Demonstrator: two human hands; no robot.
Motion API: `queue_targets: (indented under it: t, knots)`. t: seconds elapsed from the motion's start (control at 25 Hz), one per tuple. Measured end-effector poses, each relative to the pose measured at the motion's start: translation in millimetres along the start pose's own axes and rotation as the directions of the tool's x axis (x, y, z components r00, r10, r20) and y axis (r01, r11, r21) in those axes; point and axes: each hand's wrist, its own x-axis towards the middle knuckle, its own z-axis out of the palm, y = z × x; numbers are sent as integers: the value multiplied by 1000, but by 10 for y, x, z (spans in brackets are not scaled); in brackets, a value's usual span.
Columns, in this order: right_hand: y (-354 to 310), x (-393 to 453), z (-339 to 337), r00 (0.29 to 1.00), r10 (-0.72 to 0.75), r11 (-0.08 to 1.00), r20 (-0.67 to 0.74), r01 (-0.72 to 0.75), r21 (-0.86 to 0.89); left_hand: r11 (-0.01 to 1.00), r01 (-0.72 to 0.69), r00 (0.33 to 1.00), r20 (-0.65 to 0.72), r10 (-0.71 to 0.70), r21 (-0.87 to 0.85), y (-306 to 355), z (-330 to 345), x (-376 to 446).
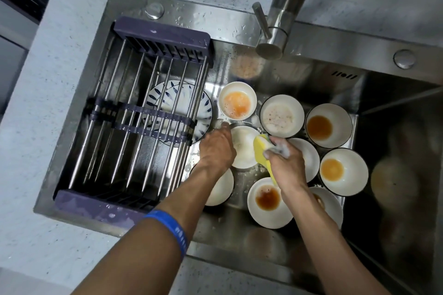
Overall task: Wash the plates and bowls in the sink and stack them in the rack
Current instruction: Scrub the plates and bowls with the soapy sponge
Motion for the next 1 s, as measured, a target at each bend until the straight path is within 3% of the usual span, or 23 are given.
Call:
queue_targets:
  t: [0.2, 0.32, 0.4, 0.48, 0.52, 0.6, 0.64, 0.68, 0.84, 0.92, 1.0]
  knots:
    - [38, 20, -34, 1000, 9, 1000, 12, -9, -2, 988, 127, 983, 148, -113, -90, 15, 236, 230]
    - [52, 50, -39, 1000, 18, 999, 8, -19, 31, 994, 90, 972, 211, -101, 57, 15, 169, 296]
    - [19, 46, -38, 1000, 13, 998, 10, -14, 57, 995, 75, 990, 113, -83, 72, 55, 57, 284]
    - [-23, 37, -45, 1000, 10, 997, 3, -11, 83, 973, 125, 989, -49, -136, -192, 100, -27, 280]
    - [-41, 30, -51, 1000, 10, 996, -4, -10, 92, 884, 192, 969, -61, -240, -426, 137, -49, 297]
    - [-75, 17, -61, 1000, 11, 993, -15, -9, 114, 494, 329, 901, 110, -420, -805, 221, -106, 418]
    - [-83, 10, -62, 1000, 11, 992, -17, -9, 127, 316, 370, 862, 197, -466, -873, 257, -104, 503]
    - [-83, 6, -70, 1000, 12, 990, -18, -9, 139, 226, 395, 836, 246, -490, -890, 275, -47, 616]
    - [-12, -39, -76, 1000, 19, 987, -10, -17, 161, 117, 417, 804, 306, -509, -901, 182, 444, 1131]
    - [22, -56, -85, 1000, 28, 988, -14, -25, 155, 72, 415, 806, 329, -493, -907, 252, 229, 1055]
    - [16, -72, -95, 999, 30, 986, -21, -27, 163, 92, 361, 839, 280, -466, -928, 353, -46, 847]
